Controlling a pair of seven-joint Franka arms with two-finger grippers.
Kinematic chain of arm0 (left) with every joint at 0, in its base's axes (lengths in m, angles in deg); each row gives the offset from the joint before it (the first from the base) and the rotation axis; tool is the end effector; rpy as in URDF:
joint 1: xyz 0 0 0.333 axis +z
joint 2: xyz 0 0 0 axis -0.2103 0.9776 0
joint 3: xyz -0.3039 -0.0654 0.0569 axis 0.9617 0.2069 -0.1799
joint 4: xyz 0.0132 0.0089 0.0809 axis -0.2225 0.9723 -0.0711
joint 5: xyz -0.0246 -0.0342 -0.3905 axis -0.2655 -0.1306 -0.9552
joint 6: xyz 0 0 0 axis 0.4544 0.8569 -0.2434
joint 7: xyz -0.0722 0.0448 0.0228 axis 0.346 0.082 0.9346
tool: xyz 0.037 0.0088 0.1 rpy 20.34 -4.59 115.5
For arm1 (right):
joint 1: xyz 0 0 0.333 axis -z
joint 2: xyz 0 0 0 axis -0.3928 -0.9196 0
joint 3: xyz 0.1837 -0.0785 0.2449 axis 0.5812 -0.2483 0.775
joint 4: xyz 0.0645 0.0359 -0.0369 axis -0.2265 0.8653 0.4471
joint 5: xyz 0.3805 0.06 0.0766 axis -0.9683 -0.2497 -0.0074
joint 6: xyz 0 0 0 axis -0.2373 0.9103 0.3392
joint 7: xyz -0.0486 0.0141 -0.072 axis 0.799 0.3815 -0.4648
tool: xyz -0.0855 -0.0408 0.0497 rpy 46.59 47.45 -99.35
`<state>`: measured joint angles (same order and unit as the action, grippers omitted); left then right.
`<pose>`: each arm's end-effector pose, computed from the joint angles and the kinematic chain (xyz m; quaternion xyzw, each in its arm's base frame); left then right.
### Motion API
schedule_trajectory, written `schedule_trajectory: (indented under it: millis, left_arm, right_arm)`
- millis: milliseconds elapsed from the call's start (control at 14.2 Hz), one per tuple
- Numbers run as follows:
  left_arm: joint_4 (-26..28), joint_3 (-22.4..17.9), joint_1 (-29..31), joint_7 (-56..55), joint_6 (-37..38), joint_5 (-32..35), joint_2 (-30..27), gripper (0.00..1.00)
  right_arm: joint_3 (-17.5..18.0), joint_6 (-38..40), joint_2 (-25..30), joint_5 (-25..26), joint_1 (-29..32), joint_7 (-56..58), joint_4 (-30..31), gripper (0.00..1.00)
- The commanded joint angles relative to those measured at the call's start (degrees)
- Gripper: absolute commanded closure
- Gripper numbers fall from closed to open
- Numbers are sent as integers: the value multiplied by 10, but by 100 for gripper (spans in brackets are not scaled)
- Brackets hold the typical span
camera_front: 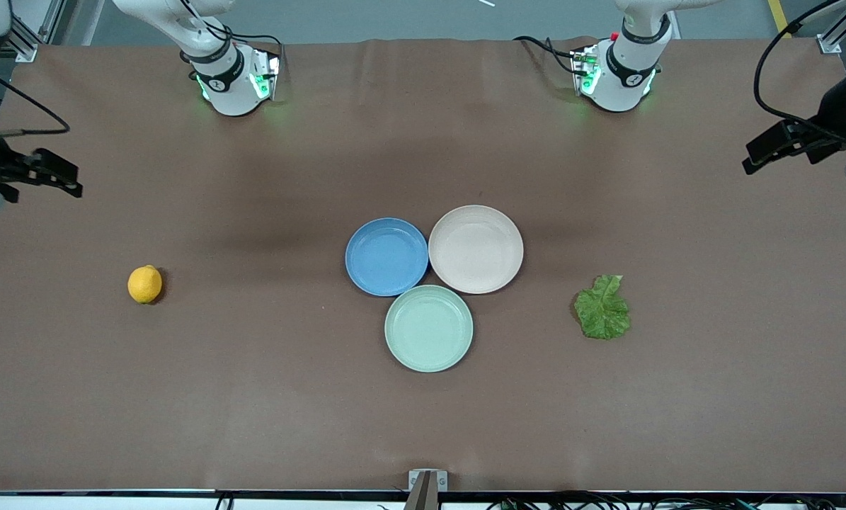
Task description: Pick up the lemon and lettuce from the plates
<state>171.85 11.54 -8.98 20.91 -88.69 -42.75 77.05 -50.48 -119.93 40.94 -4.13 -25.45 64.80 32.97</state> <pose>0.5265 -0.0434 0.6532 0.9969 0.0746 -0.0225 0.0050 0.5432 -0.0355 0.6202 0.9986 0.0476 -0.0103 0.0203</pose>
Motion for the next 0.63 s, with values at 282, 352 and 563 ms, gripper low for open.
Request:
schedule_trajectory:
  millis: [282, 352, 563]
  left_arm:
    - [62, -78, -105, 1, -9, -5, -45, 0]
    - [62, -49, -71, 1, -10, -4, -45, 0]
    - [63, 15, -14, 6, -15, -4, -48, 0]
  right_arm:
    - [-3, 22, -32, -8, 1, -5, -94, 0]
    - [-3, 22, -32, -8, 0, -5, -96, 0]
    - [-6, 22, -31, -46, 5, -4, -97, 0]
